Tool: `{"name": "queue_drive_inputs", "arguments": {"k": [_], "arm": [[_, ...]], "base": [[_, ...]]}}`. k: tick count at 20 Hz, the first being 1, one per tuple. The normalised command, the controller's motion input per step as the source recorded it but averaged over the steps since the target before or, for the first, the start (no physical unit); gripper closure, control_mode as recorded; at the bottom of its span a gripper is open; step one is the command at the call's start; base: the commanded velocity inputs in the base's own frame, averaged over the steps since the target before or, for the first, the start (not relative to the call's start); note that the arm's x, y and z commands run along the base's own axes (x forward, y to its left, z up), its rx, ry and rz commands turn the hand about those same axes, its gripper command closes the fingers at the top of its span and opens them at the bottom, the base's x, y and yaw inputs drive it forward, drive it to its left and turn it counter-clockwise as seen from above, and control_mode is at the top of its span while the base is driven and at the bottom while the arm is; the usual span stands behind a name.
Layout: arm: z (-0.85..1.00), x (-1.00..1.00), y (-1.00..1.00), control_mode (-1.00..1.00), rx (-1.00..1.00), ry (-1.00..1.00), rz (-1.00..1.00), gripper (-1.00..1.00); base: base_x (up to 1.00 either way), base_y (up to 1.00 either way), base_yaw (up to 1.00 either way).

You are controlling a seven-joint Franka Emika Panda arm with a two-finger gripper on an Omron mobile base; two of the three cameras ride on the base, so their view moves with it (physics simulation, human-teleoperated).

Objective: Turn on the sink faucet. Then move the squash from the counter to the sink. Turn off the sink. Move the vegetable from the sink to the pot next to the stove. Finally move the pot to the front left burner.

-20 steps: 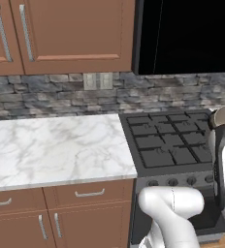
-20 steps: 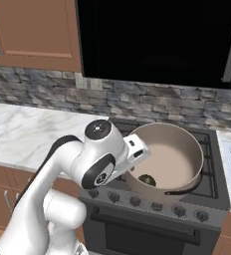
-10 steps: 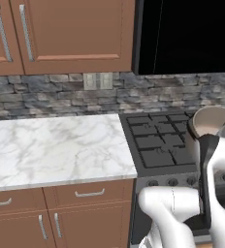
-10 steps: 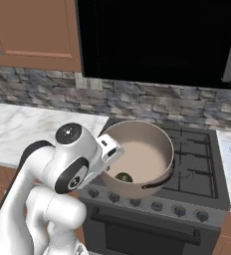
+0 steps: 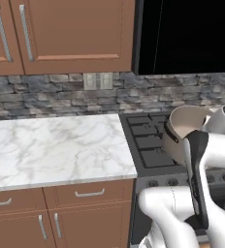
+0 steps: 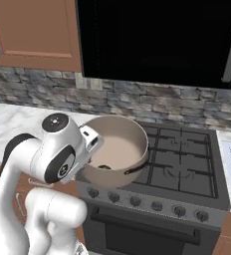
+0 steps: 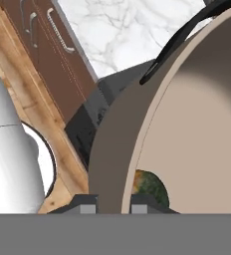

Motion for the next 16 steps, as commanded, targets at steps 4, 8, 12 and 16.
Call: {"name": "queue_drive_inputs", "arguments": {"k": [4, 8, 12, 16], "arm": [[-0.07, 0.22, 0.21, -1.00, -0.02, 0.00, 0.18, 1.00], [-0.14, 0.40, 0.02, -1.00, -0.01, 0.01, 0.14, 1.00], [-0.25, 0.42, -0.03, -1.00, 0.00, 0.00, 0.04, 1.00], [-0.24, 0.50, 0.00, -1.00, 0.00, 0.02, 0.00, 1.00]], "base": [[0.00, 0.00, 0.00], [0.00, 0.00, 0.00], [0.00, 0.00, 0.00], [0.00, 0.00, 0.00]]}}
